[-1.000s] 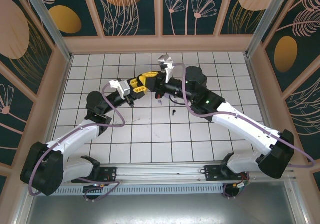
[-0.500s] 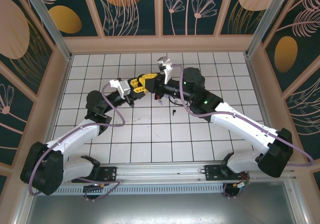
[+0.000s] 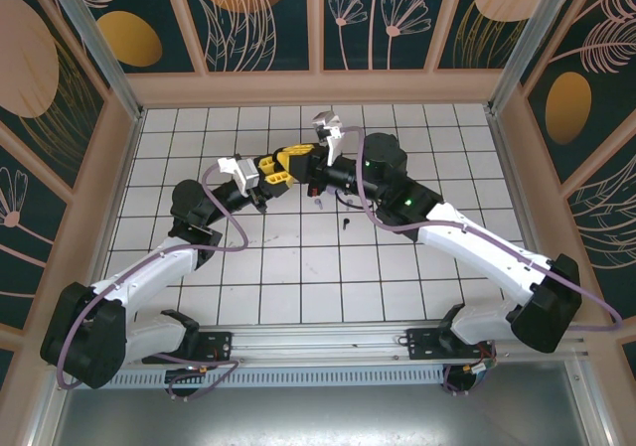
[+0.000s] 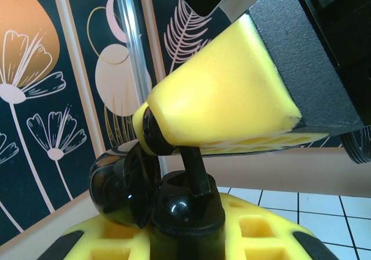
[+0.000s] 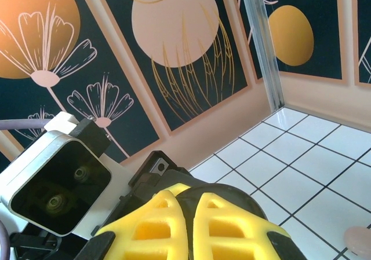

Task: Insert the wireless bluetooth earbuds into the charging case

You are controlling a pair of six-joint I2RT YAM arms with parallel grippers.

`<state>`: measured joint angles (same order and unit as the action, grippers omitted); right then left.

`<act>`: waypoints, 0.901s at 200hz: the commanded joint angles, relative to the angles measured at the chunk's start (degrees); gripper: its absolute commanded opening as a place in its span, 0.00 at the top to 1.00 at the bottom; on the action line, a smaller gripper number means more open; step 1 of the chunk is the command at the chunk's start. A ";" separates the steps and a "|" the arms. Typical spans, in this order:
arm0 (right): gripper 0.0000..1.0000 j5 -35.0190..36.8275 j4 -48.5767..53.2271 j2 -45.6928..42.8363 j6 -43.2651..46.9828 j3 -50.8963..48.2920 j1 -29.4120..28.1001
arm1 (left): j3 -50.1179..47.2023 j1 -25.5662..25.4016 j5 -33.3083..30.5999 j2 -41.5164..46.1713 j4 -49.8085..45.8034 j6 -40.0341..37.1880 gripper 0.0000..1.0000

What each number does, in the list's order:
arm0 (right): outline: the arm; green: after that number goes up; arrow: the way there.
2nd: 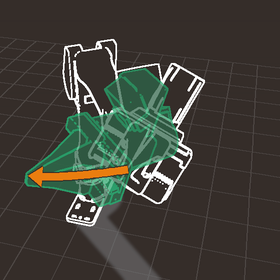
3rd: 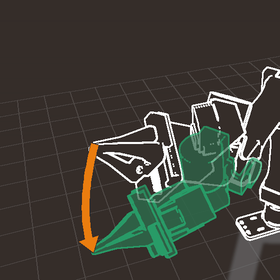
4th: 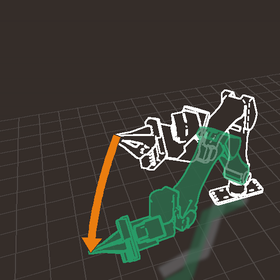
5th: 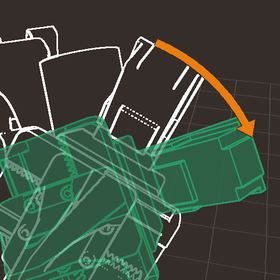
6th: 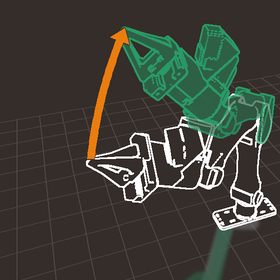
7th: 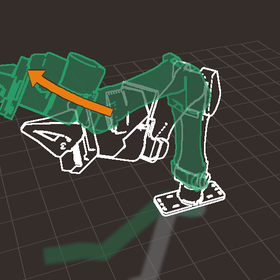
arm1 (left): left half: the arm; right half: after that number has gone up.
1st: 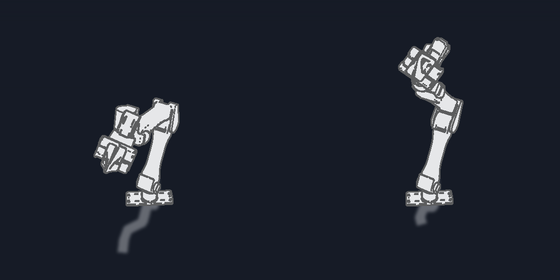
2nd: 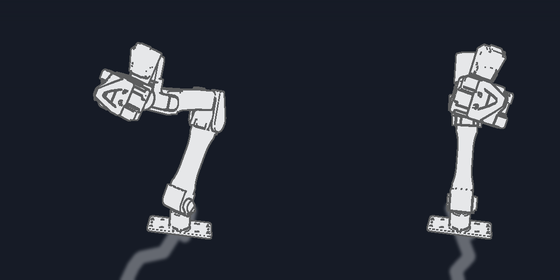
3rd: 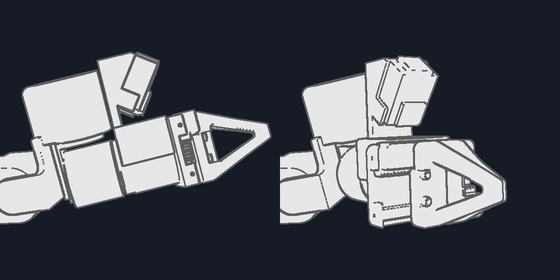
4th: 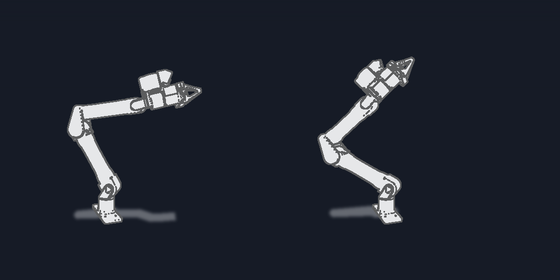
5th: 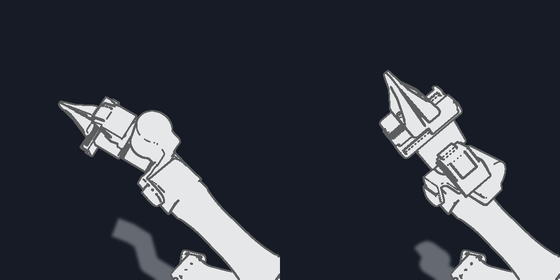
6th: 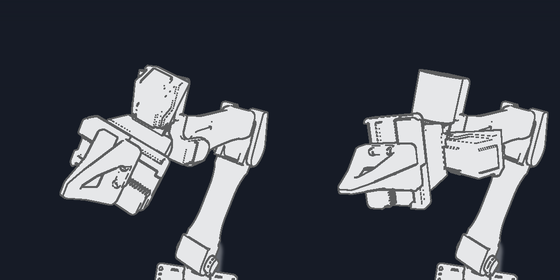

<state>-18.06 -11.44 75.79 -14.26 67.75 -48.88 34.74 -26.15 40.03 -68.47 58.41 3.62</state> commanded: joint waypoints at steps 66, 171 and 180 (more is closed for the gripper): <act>1.00 1.89 1.71 2.67 1.61 -0.47 -0.37 | 2.26 -0.13 2.20 1.67 2.23 1.22 1.00; 1.00 3.94 5.85 2.75 6.83 -1.68 -2.27 | 2.44 -0.13 1.11 1.80 1.43 1.39 1.00; 0.97 5.24 6.01 2.85 6.00 -1.03 -2.27 | 2.35 -0.13 1.11 1.71 1.28 1.40 1.00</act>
<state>-15.00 -9.65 76.99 -7.81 67.37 -50.37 34.74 -25.82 39.62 -68.36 55.35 4.82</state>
